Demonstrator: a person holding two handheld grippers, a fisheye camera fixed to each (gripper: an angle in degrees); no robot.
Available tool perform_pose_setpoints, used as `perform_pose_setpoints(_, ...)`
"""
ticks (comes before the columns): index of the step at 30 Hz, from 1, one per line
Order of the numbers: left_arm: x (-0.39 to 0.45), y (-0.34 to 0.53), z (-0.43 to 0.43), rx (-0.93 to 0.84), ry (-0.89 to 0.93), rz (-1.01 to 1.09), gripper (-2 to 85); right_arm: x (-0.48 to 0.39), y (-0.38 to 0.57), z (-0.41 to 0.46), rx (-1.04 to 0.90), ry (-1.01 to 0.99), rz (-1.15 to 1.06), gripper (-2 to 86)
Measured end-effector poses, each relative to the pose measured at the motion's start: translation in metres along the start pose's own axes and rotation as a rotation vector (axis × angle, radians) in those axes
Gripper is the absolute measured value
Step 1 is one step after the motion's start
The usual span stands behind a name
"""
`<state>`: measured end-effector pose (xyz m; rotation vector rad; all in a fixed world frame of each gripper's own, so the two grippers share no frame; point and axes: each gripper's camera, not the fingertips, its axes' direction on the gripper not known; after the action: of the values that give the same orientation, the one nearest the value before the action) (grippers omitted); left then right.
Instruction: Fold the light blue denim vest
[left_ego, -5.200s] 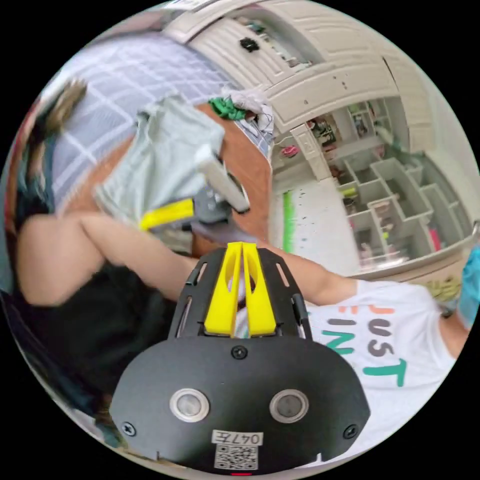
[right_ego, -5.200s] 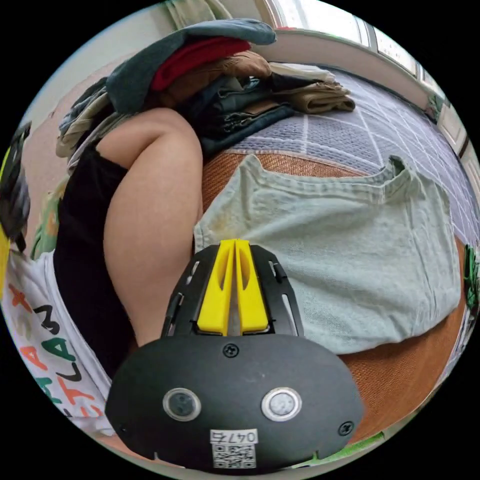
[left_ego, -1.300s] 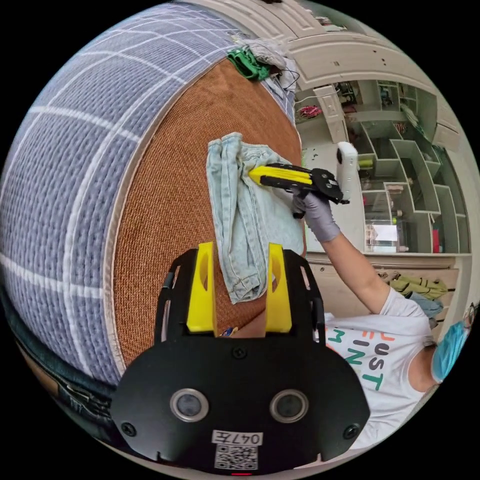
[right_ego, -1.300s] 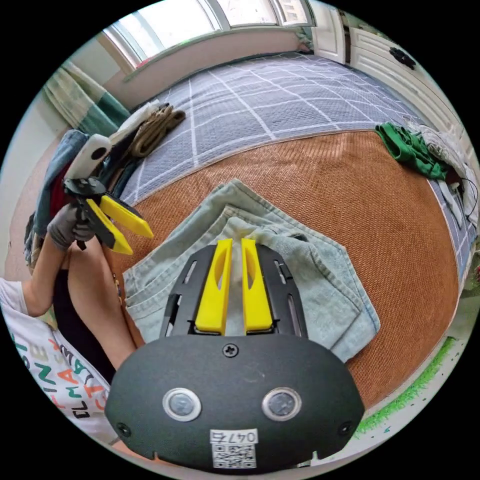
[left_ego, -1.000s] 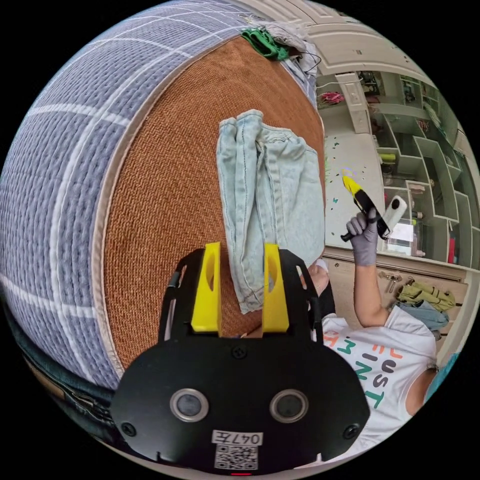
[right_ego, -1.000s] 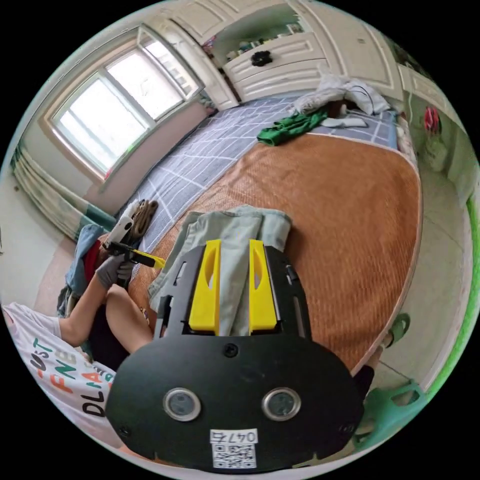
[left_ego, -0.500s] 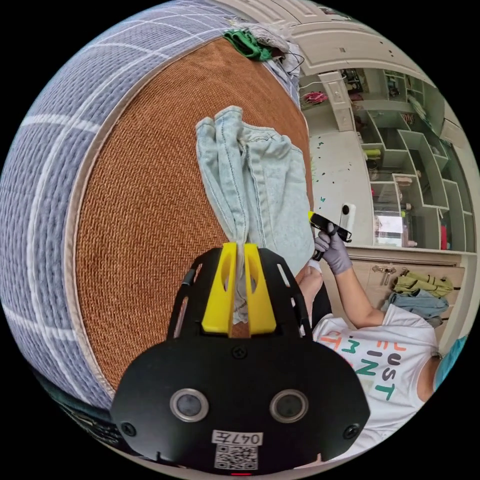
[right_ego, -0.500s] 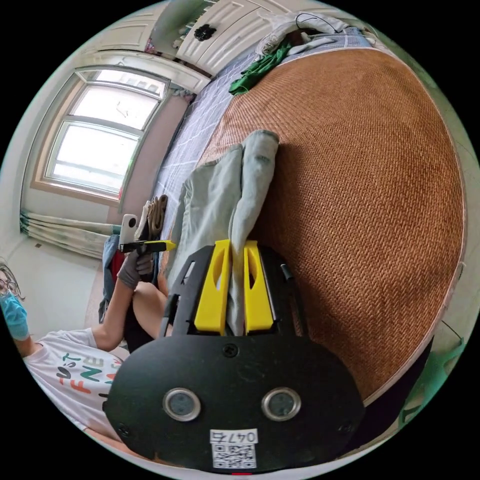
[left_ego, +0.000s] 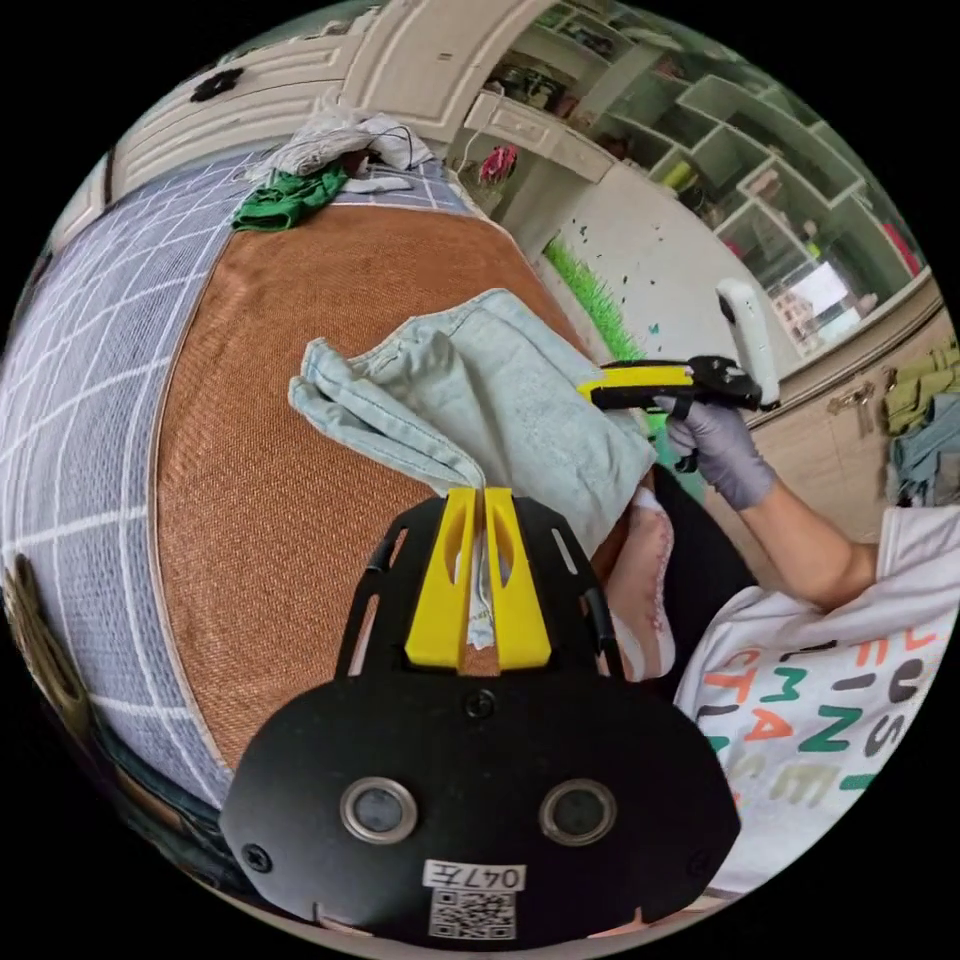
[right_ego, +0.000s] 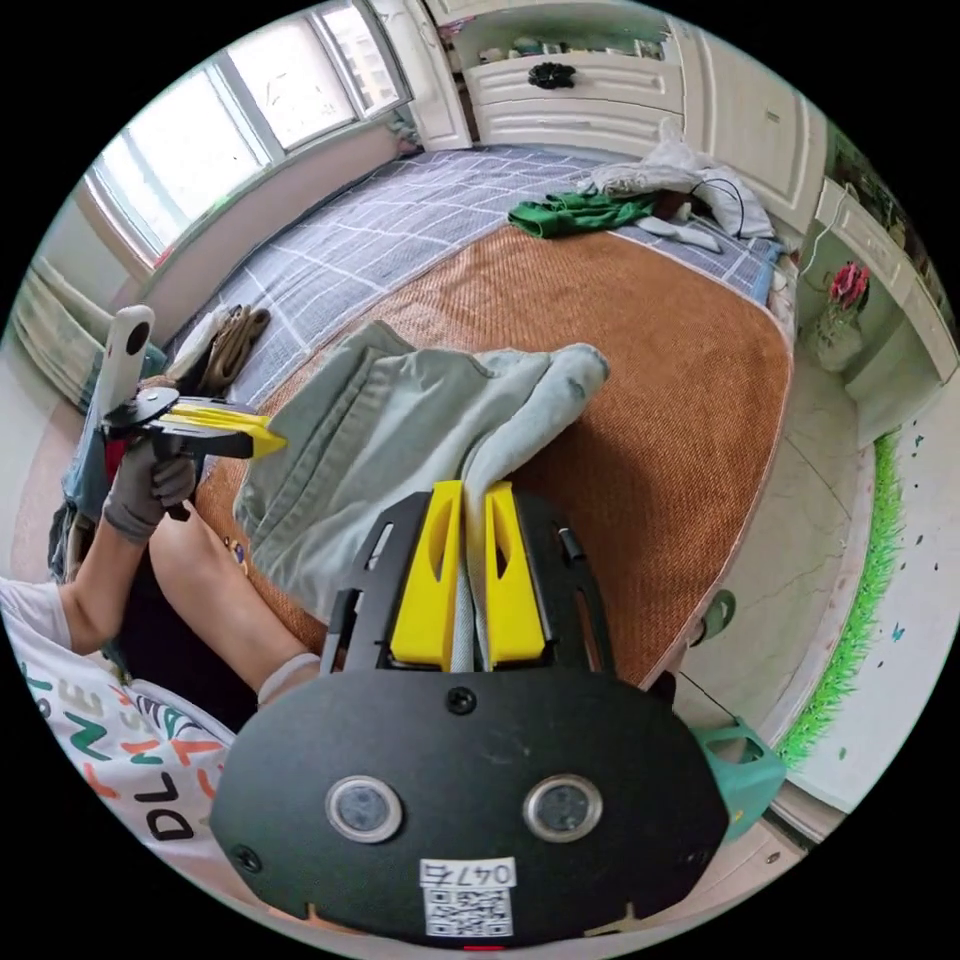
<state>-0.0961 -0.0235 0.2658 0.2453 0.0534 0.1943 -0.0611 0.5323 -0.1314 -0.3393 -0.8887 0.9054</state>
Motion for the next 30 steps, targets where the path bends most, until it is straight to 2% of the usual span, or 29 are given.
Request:
perform_pose_setpoints(3,-0.041,0.025,-0.083,0.146,0.093,-0.102,-1.0,-0.029,-0.038,-0.034,0.054,0.007,-0.095,0.5)
perform_pose_setpoints(7,-0.063,0.052,-0.218,0.296,0.054,-0.157,-1.0,-0.094,-0.113,-0.087,0.189,-0.068,-0.26,0.5)
perform_pose_setpoints(9,-0.069,0.064,-0.335,0.371,-0.042,-0.164,-1.0,-0.131,-0.149,-0.11,0.276,-0.112,-0.326,0.5)
perform_pose_setpoints(10,-0.071,0.067,-0.366,0.385,-0.072,-0.164,-1.0,-0.156,-0.174,-0.125,0.337,-0.158,-0.36,0.5)
perform_pose_setpoints(12,-0.081,0.079,-0.493,0.438,-0.198,-0.16,-1.0,-0.196,-0.213,-0.142,0.428,-0.247,-0.398,0.5)
perform_pose_setpoints(14,-0.096,0.092,-0.59,0.475,-0.319,-0.18,-0.9,-0.254,-0.264,-0.154,0.516,-0.399,-0.426,0.5)
perform_pose_setpoints(15,-0.109,0.102,-0.649,0.493,-0.418,-0.22,-0.9,-0.269,-0.277,-0.155,0.532,-0.436,-0.434,0.5)
perform_pose_setpoints(18,-0.147,0.132,-0.769,0.521,-0.565,-0.33,-0.8,-0.352,-0.336,-0.144,0.56,-0.55,-0.462,0.6)
perform_pose_setpoints(22,-0.214,0.176,-0.844,0.459,-0.687,-0.512,-0.1,-0.453,-0.396,-0.079,0.498,-0.584,-0.473,0.9)
perform_pose_setpoints(24,-0.285,0.231,-0.847,0.397,-0.758,-0.742,2.0,-0.479,-0.41,-0.027,0.41,-0.54,-0.453,1.6)
perform_pose_setpoints(26,-0.324,0.291,-0.84,0.386,-0.778,-0.916,9.7,-0.484,-0.408,0.054,0.18,-0.498,-0.448,4.6)
perform_pose_setpoints(28,-0.327,0.35,-0.84,0.503,-0.728,-0.977,14.4,-0.452,-0.384,0.085,0.115,-0.519,-0.423,6.9)
perform_pose_setpoints(30,-0.275,0.398,-0.856,0.721,-0.719,-0.858,13.2,-0.402,-0.351,0.087,0.144,-0.546,-0.413,7.0)
